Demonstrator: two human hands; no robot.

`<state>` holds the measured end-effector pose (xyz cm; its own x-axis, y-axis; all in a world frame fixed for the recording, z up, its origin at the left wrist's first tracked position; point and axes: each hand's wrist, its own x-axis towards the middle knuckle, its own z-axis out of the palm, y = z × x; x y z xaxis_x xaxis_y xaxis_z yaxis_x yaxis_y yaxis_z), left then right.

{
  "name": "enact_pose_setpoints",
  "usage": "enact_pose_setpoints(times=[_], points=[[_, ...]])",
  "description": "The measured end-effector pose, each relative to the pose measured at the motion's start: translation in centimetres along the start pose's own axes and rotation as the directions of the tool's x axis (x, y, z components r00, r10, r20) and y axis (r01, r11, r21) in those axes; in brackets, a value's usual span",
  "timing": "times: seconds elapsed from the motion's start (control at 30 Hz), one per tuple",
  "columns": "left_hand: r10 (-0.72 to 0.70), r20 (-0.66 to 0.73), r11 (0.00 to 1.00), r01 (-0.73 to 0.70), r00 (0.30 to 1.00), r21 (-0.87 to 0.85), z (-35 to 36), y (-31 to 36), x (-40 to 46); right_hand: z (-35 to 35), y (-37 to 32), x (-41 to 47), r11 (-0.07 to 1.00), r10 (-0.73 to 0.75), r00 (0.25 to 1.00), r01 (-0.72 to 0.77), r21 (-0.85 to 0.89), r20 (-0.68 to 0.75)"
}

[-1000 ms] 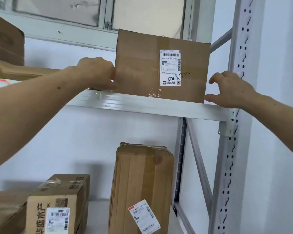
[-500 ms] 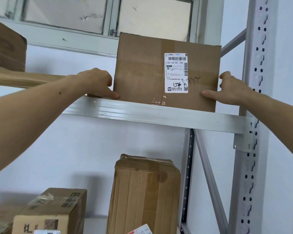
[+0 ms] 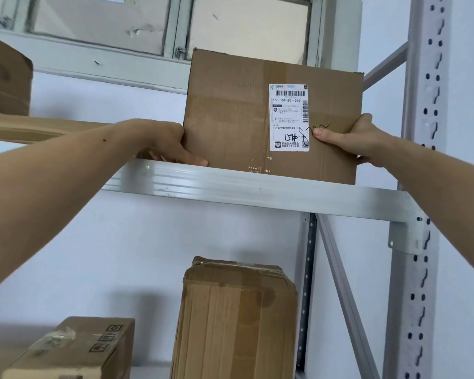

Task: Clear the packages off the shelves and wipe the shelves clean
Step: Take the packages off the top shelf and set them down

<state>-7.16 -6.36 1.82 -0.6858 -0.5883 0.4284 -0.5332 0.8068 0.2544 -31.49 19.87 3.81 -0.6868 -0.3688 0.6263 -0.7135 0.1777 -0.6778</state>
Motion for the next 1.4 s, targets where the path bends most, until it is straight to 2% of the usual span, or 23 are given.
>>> enact_pose_setpoints(times=[0.37,0.6,0.77,0.93,1.13,1.4], points=[[0.055,-0.053,0.973,-0.065,0.997,-0.221,0.2,0.0,-1.8,-1.2,-1.0,-1.6,0.989,-0.109,0.993,0.113,0.096,-0.047],[0.078,-0.139,0.953,-0.115,0.987,-0.282,-1.5,0.5,-5.9,-3.1,-2.5,-4.1,0.977,-0.180,0.976,0.192,0.096,-0.125],[0.149,-0.181,0.922,-0.203,0.972,-0.330,-2.6,0.2,-8.1,-5.0,-4.8,-7.8,0.978,-0.198,0.959,0.206,0.017,-0.203],[0.257,-0.222,0.827,-0.333,0.940,-0.453,-3.6,-1.7,-10.6,-6.5,-9.0,-13.8,0.984,-0.178,0.948,0.166,-0.065,-0.265],[0.362,-0.269,0.716,-0.451,0.892,-0.532,-4.4,-4.3,-14.6,-6.4,-13.1,-23.6,0.994,-0.104,0.919,0.084,-0.068,-0.382],[0.483,-0.284,0.485,-0.523,0.828,-0.701,-3.0,-3.3,-20.7,-8.9,-17.9,-36.3,0.993,0.012,0.892,-0.064,-0.100,-0.452]])
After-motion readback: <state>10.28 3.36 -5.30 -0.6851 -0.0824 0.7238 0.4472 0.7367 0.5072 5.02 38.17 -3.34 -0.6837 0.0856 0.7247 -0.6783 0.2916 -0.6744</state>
